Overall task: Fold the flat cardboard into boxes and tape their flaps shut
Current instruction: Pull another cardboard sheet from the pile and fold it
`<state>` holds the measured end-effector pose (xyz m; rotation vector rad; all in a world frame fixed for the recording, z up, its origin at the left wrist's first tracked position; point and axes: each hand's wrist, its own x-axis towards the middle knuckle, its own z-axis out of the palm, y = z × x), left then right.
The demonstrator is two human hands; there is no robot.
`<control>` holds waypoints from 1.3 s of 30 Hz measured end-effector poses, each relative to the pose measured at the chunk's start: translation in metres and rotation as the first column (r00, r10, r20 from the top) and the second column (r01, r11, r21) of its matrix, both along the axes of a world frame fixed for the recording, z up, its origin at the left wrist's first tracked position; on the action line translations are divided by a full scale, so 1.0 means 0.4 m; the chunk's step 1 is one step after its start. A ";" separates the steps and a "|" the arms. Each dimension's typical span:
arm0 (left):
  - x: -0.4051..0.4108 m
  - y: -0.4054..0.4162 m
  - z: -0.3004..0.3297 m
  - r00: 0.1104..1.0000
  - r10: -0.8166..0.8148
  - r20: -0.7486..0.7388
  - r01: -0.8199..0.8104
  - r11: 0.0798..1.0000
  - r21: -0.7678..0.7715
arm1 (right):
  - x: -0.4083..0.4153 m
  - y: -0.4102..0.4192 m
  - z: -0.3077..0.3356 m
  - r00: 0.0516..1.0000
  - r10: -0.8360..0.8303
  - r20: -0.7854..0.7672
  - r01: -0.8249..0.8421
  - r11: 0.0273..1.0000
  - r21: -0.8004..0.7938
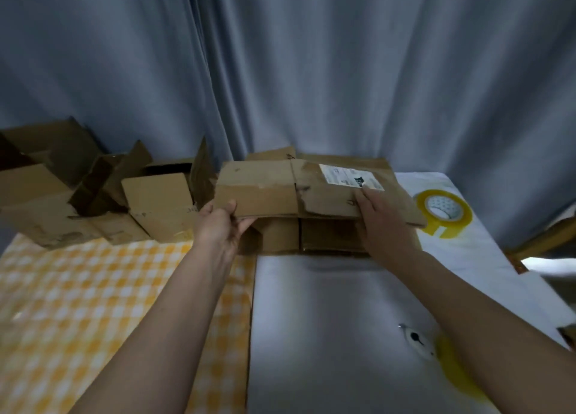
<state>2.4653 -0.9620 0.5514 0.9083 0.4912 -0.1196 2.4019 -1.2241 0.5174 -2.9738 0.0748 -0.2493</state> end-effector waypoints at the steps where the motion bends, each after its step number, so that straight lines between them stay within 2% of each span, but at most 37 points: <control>1: -0.015 0.014 0.029 1.000 0.004 0.000 -0.004 1.000 -0.002 | -0.017 0.005 0.031 0.999 0.024 0.034 -0.024 1.000 -0.005; 4: -0.080 0.051 0.113 0.999 -0.015 0.040 0.017 0.998 -0.052 | -0.076 0.035 0.128 0.993 0.071 0.093 -0.069 0.997 -0.020; 6: -0.127 0.072 0.157 0.989 -0.044 0.140 0.068 0.983 -0.173 | -0.128 0.065 0.190 0.986 0.072 0.151 -0.072 0.997 -0.006; 8: -0.181 0.082 0.194 0.962 -0.116 0.248 0.184 0.944 -0.273 | -0.190 0.102 0.253 0.987 0.021 0.159 -0.016 0.999 -0.036; 9: -0.211 0.077 0.209 0.938 -0.206 0.279 0.270 0.939 -0.214 | -0.218 0.119 0.277 0.988 0.005 0.154 0.004 0.998 -0.061; 11: -0.280 0.051 0.222 0.862 -0.423 0.278 0.420 0.904 0.076 | -0.268 0.155 0.317 0.989 0.021 0.143 -0.014 0.999 -0.049; 13: -0.348 0.013 0.221 0.800 -0.551 0.236 0.496 0.830 0.254 | -0.314 0.186 0.348 0.994 0.056 0.096 -0.067 0.991 0.116; 16: -0.428 -0.032 0.215 0.766 -0.626 0.144 0.529 0.742 0.412 | -0.368 0.216 0.389 0.992 0.114 -0.050 -0.083 0.904 0.420; 18: -0.461 -0.047 0.207 0.777 -0.620 0.113 0.504 0.720 0.477 | -0.394 0.225 0.406 0.980 0.168 -0.104 -0.092 0.854 0.512; 20: -0.488 -0.049 0.201 0.785 -0.612 0.095 0.511 0.727 0.458 | -0.418 0.236 0.409 0.971 0.201 -0.127 -0.079 0.777 0.625; 24: -0.534 -0.035 0.190 0.790 -0.612 0.031 0.566 0.748 0.347 | -0.455 0.256 0.368 0.943 0.264 -0.203 0.045 0.504 0.863; 26: -0.549 -0.036 0.182 0.802 -0.597 -0.027 0.566 0.744 0.355 | -0.470 0.272 0.339 0.917 0.308 -0.255 0.094 0.453 0.886; 33: -0.586 -0.045 0.121 0.826 -0.519 -0.218 0.547 0.648 0.529 | -0.503 0.318 0.241 0.887 0.227 -0.402 0.192 0.610 0.768; 35: -0.590 -0.047 0.109 0.835 -0.509 -0.208 0.524 0.620 0.585 | -0.506 0.319 0.228 0.885 0.208 -0.417 0.217 0.608 0.763; 39: -0.599 -0.037 0.100 0.871 -0.472 -0.138 0.441 0.625 0.644 | -0.505 0.305 0.202 0.896 0.146 -0.420 0.254 0.605 0.754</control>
